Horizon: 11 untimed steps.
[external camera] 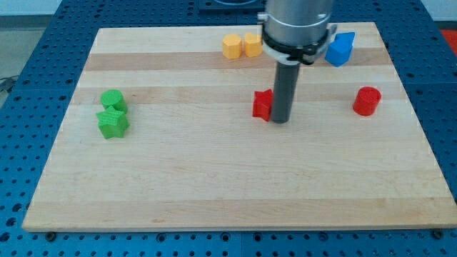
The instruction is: Push red star towards green circle
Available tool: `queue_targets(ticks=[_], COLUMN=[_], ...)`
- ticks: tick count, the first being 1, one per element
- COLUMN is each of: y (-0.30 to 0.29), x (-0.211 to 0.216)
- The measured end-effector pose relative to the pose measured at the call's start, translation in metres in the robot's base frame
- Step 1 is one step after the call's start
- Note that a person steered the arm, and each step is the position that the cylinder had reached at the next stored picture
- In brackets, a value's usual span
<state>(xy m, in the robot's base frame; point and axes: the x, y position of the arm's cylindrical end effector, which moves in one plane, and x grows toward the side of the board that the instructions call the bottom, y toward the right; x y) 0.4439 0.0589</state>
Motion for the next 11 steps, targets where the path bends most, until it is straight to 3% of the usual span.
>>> queue_targets(ticks=[2, 3, 5, 11], y=[-0.041, -0.012, -0.018, -0.145], x=[0.0, 0.002, -0.047, -0.008])
